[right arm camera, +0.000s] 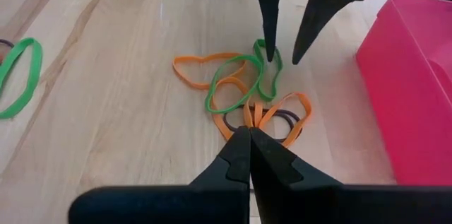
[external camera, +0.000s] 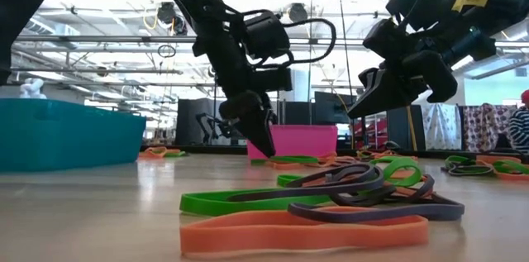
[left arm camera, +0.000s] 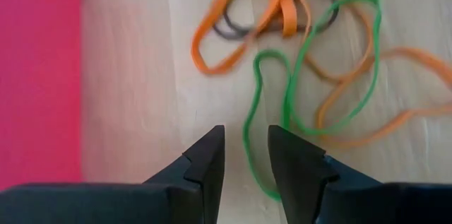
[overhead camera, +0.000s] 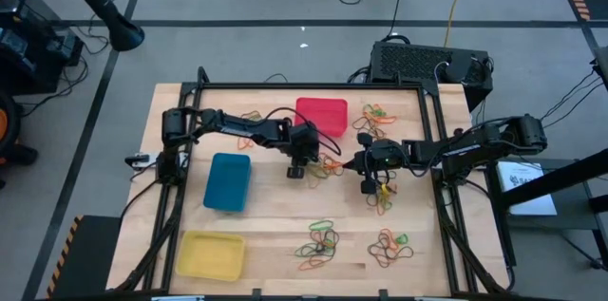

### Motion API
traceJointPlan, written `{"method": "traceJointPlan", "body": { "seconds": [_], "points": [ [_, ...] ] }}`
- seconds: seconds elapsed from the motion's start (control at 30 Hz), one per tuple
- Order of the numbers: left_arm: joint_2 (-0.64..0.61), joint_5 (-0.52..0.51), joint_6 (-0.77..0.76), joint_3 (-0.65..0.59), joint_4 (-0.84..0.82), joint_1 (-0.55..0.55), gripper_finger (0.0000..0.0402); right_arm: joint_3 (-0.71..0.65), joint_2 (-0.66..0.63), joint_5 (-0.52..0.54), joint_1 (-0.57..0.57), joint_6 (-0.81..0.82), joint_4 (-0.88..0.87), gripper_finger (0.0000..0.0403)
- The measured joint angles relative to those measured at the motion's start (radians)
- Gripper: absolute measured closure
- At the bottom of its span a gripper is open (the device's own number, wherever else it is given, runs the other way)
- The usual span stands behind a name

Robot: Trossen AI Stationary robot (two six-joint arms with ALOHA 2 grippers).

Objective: Sort rubber bands into baskets

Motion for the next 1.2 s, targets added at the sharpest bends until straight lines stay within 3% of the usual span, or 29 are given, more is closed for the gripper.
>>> {"method": "traceJointPlan", "body": {
  "seconds": [0.3,0.57,0.7,0.97,1.2],
  "points": [
    [0.000,0.002,-0.045,-0.001,-0.047,-0.001,0.0288,0.000,0.000,0.000,0.000,0.006,0.000,0.0403],
    [-0.003,-0.013,-0.046,-0.001,-0.060,-0.003,0.0388,0.000,0.000,0.000,0.000,0.011,0.002,0.0403],
    [-0.056,-0.025,-0.045,0.001,-0.070,-0.015,0.0393,0.000,0.000,0.000,0.000,0.011,0.002,0.0403],
    [-0.273,-0.156,-0.168,0.001,-0.336,-0.073,0.0398,0.000,0.000,0.000,0.000,0.005,0.002,0.0403],
    [-0.438,-0.151,-0.477,0.002,-0.710,-0.112,0.0399,0.000,0.000,0.000,0.000,-0.024,0.000,0.0403]
  ]
}}
